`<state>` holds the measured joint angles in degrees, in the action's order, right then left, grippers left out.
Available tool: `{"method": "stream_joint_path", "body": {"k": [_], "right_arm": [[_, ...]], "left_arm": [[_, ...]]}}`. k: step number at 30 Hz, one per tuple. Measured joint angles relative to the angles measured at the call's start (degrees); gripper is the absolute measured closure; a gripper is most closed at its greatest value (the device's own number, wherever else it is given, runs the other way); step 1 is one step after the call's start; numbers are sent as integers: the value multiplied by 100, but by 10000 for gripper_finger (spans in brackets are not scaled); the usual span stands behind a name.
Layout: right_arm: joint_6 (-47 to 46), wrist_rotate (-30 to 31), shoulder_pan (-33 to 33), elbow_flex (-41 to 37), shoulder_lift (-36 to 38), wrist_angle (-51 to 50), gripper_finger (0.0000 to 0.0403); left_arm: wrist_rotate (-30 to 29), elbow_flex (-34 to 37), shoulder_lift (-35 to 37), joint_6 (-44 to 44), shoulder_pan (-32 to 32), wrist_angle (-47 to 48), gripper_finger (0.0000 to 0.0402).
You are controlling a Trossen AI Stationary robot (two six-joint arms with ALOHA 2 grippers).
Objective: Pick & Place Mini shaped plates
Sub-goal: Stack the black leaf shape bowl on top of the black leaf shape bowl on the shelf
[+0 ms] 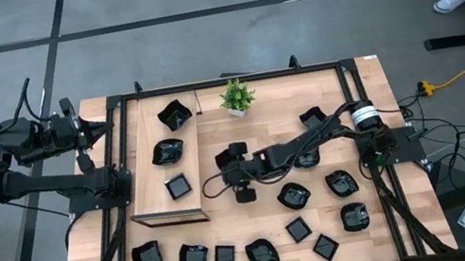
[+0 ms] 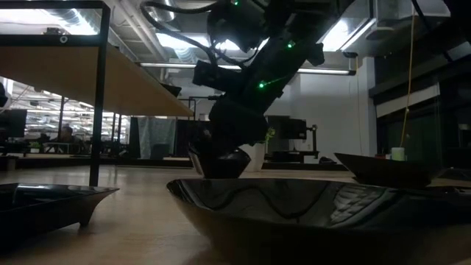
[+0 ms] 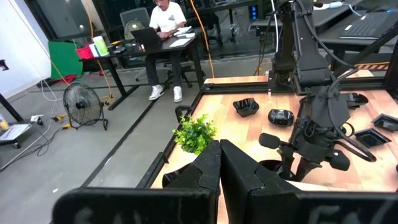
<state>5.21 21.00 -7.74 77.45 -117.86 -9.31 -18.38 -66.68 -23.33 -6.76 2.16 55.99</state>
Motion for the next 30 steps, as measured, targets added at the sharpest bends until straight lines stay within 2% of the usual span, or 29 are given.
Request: {"method": "stream_joint_path", "body": {"k": [5,12,20,30], "right_arm": [[45,100,-8,0,0,-1,325],[171,110,-60,0,17,-8,395],[302,437,-149,24,42,-93,398],[322,753,-159,892,54,-1308,400]], "left_arm": [[-1,-1,1,-1,0,-1,398],[-1,-1,2,0,0,0,398],[-1,-1,2,0,2,0,398],[-1,-1,0,0,0,0,398]]}}
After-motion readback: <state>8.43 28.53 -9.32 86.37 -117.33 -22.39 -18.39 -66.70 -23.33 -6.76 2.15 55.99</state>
